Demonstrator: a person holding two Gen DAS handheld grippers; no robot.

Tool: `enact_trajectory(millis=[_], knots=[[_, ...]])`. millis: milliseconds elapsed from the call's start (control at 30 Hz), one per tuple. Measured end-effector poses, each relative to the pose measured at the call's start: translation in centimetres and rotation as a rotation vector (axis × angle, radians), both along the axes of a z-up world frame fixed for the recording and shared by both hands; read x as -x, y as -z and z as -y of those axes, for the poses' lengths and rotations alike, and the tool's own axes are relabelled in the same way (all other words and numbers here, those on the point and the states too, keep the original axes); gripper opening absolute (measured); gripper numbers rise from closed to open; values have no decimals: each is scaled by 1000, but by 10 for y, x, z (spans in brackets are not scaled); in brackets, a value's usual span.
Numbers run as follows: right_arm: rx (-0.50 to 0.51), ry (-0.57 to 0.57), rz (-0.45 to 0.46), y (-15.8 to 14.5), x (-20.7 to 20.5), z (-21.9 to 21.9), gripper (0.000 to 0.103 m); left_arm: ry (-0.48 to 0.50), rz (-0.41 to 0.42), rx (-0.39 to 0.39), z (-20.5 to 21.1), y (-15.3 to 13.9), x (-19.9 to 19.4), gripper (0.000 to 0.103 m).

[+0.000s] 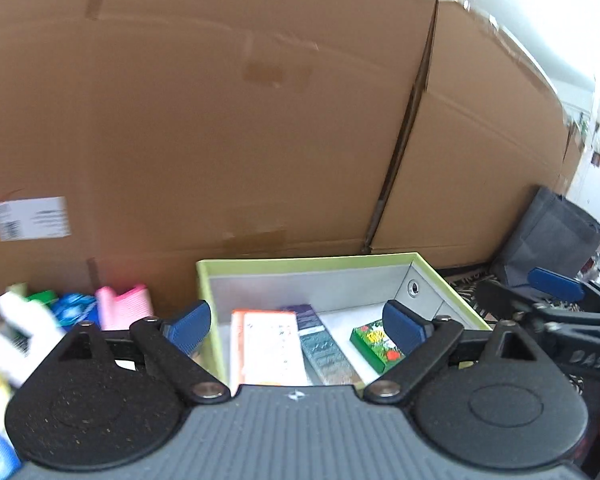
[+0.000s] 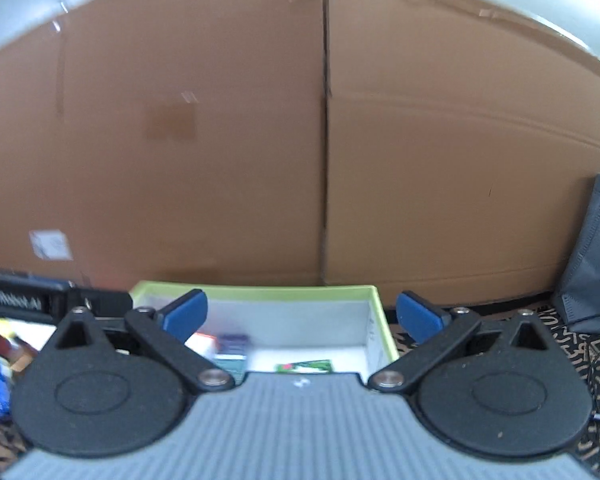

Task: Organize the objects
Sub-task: 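Carry both boxes into the lime-green box and release them, then grasp the blue medicine box with the left gripper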

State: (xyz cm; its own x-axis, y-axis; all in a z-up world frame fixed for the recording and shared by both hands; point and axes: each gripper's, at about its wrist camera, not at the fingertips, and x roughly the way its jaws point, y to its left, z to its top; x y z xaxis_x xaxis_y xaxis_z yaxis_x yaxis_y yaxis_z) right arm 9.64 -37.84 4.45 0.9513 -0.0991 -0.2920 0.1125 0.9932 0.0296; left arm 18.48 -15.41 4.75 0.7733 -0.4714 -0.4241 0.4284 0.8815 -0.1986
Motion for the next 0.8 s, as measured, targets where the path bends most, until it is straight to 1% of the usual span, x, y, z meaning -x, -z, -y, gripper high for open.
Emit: enact_trajectory(millis=[133, 233, 300, 367, 400, 433, 500, 567, 633, 700, 767, 800], knots=[[-32, -50, 41, -4, 35, -20, 103, -53, 10, 13, -19, 4, 34, 96], [-47, -71, 49, 0, 54, -34, 103, -79, 12, -3, -41, 7, 60, 96], [-57, -91, 40, 1, 62, -41, 103, -104, 8, -21, -53, 13, 75, 96], [-68, -110, 24, 9, 66, -50, 103, -138, -8, -34, -65, 20, 84, 96], [-73, -117, 17, 5, 84, -51, 103, -156, -17, -35, -75, 25, 92, 96], [-83, -124, 6, 9, 87, -56, 103, -175, -29, -35, -82, 30, 96, 96], [-107, -143, -24, 19, 86, -63, 103, -225, -50, -41, -96, 40, 101, 96], [-123, -167, -55, 27, 85, -72, 103, -296, -68, -54, -112, 50, 106, 96], [-122, -173, -85, 36, 86, -83, 103, -365, -110, -54, -128, 61, 103, 96], [-120, -175, -111, 45, 88, -91, 103, -422, -172, -31, -142, 71, 94, 96], [-128, -181, -135, 53, 88, -96, 103, -464, -193, -3, -152, 76, 85, 96], [-137, -184, -147, 57, 88, -99, 103, -487, -196, -6, -153, 78, 79, 96]])
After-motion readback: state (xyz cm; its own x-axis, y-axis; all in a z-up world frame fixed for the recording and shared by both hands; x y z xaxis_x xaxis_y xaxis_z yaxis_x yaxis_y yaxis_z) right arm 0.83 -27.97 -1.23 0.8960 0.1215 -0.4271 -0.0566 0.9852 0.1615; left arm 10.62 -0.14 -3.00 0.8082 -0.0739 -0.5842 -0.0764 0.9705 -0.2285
